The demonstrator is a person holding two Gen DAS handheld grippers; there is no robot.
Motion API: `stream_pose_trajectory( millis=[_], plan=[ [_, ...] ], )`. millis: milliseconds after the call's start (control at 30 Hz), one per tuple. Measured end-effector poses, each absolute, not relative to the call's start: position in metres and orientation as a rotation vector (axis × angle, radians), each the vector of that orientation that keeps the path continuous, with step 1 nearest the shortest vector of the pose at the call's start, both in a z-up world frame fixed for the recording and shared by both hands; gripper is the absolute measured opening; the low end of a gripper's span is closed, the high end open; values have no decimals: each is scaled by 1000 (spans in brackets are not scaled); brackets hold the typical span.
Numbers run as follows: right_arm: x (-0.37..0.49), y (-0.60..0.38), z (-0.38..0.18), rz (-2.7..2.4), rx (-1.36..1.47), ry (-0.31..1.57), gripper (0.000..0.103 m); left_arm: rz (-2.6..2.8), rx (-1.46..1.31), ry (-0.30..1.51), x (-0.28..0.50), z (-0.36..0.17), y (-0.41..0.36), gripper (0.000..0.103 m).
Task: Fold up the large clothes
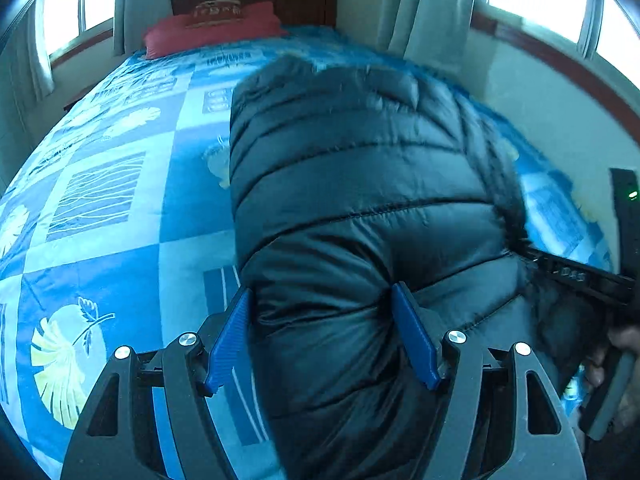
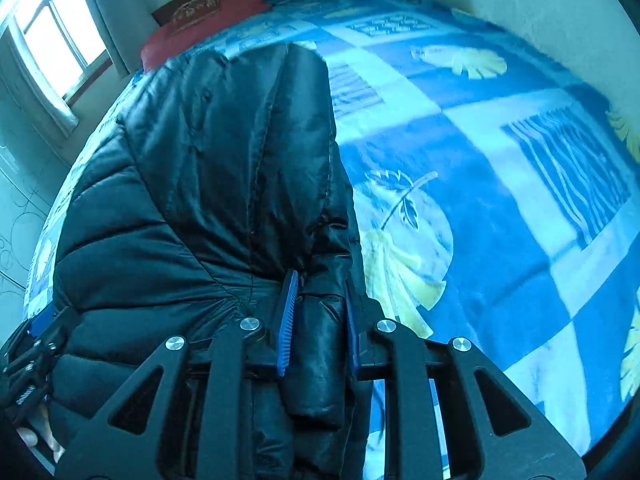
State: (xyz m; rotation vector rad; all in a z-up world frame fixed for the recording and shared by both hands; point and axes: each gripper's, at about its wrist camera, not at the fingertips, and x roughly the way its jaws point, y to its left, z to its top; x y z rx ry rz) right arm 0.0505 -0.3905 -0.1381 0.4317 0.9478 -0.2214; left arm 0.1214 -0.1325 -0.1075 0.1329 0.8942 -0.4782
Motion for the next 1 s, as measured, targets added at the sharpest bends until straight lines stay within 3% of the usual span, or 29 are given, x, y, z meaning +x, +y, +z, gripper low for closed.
stream_pose_trajectory(
  millis=[200, 267, 333, 433, 567, 767, 1000],
  plan=[
    [50, -391, -145, -236, 437, 928, 21, -450, 162, 898, 121, -121, -136, 70],
    [49, -391, -141, -248, 433, 927, 26, -449, 157, 894, 120, -118, -135, 70],
    [45, -395, -135, -278, 423, 918, 45, -448, 148, 885, 116, -113, -132, 70],
    [36, -402, -123, -284, 428, 903, 54, -450, 140, 876, 111, -105, -127, 69],
    [18, -390, -90, -307, 372, 846, 54, -437, 146, 820, 98, -86, -118, 69],
    [0, -358, -52, -251, 290, 786, 29, -416, 54, 788, 84, -60, -97, 69],
    [0, -334, -75, -198, 253, 883, 28, -438, 44, 882, 79, -82, -106, 69]
  ],
)
